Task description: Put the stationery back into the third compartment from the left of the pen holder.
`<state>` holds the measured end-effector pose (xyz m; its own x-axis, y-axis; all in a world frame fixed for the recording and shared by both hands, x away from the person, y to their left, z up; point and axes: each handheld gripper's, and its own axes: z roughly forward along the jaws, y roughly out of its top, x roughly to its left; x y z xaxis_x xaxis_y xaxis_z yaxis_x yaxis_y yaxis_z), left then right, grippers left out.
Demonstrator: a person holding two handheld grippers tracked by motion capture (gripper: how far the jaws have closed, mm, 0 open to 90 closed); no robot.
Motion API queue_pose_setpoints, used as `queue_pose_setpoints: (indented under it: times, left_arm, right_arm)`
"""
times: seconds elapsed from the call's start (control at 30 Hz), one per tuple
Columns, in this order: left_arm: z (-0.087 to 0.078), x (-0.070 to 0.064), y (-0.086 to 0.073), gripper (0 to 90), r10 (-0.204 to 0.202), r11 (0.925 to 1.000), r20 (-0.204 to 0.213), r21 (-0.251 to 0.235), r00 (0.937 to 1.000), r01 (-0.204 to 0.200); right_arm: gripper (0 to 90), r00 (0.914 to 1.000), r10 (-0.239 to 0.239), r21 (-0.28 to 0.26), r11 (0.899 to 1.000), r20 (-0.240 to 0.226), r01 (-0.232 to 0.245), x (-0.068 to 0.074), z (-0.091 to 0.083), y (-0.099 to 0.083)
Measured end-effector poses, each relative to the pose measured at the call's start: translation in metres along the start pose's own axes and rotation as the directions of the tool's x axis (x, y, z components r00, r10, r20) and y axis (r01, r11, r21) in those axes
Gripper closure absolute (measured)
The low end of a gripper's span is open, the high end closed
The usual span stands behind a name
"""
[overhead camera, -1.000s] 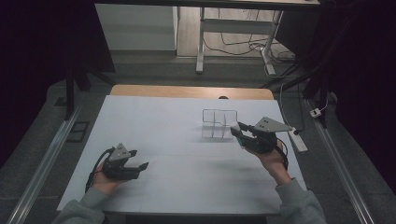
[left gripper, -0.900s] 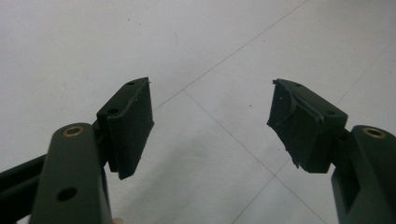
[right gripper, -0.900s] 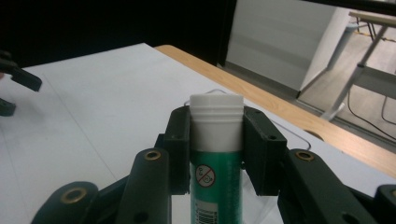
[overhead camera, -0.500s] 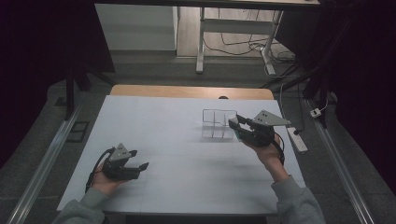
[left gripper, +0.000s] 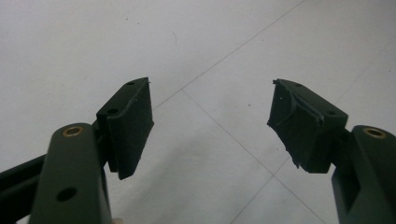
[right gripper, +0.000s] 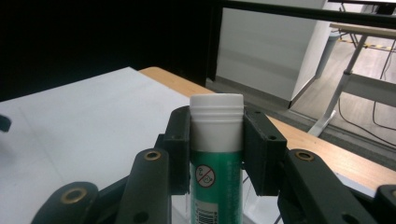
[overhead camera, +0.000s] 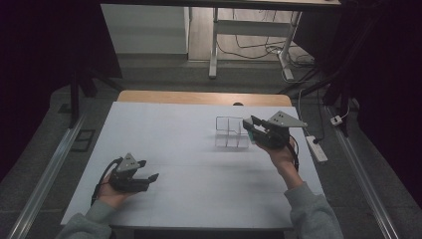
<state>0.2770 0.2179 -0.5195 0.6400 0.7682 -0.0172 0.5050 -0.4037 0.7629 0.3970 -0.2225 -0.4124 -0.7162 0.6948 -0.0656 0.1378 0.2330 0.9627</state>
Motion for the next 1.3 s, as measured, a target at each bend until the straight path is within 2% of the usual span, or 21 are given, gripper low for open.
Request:
queue_pose_setpoints:
  times: [0.13,0.2,0.37,0.43,0.5,0.53,0.63,0.8,1.0,1.3]
  left_arm:
    - [0.000,0.000,0.000,29.7,0.002,1.0000,0.000,0.002,1.0000,-0.002]
    - [0.000,0.000,0.000,29.7,0.001,1.0000,0.003,0.003,1.0000,-0.001]
    - [0.000,0.000,0.000,29.7,0.001,1.0000,0.003,0.003,1.0000,-0.001]
    - [0.001,0.000,0.000,29.7,0.000,1.0000,0.003,0.004,1.0000,0.000]
    - [0.001,0.000,0.000,29.7,0.000,1.0000,0.003,0.008,1.0000,0.000]
    - [0.001,0.000,0.000,29.7,0.001,1.0000,0.001,0.009,1.0000,-0.001]
    - [0.001,0.000,-0.001,29.4,0.003,0.9999,-0.003,0.010,1.0000,-0.003]
    - [0.001,0.000,-0.001,29.4,0.001,1.0000,-0.002,0.010,1.0000,-0.001]
    - [0.001,0.000,-0.001,29.4,0.002,0.9999,-0.001,0.015,1.0000,-0.002]
    - [0.001,0.001,-0.002,29.4,0.001,0.9999,0.000,0.012,1.0000,-0.001]
  right_arm:
    - [64.5,1.0000,0.002,0.000,1.000,-0.001,-0.002,-0.004,0.009,-0.002]
    - [64.5,0.9998,0.018,-0.006,1.000,-0.005,-0.018,-0.006,0.013,-0.004]
    - [64.5,0.9999,0.008,-0.014,1.000,0.010,-0.008,-0.009,0.021,-0.005]
    - [64.5,0.9996,0.025,-0.012,1.000,0.015,-0.024,-0.013,0.023,-0.003]
    - [64.5,0.9992,0.032,-0.038,0.999,0.025,-0.032,-0.016,0.025,0.001]
    - [64.5,0.9989,0.045,-0.047,0.998,0.015,-0.044,-0.017,0.026,0.005]
    - [64.5,0.9991,0.030,-0.071,0.997,0.029,-0.028,-0.021,0.031,0.011]
    - [64.5,0.9966,0.072,-0.103,0.992,0.040,-0.068,-0.035,0.036,0.010]
    - [64.5,0.9932,0.111,-0.099,0.989,0.034,-0.107,-0.046,0.041,0.002]
    - [64.4,0.9966,0.075,-0.052,0.996,0.035,-0.073,-0.040,0.055,-0.005]
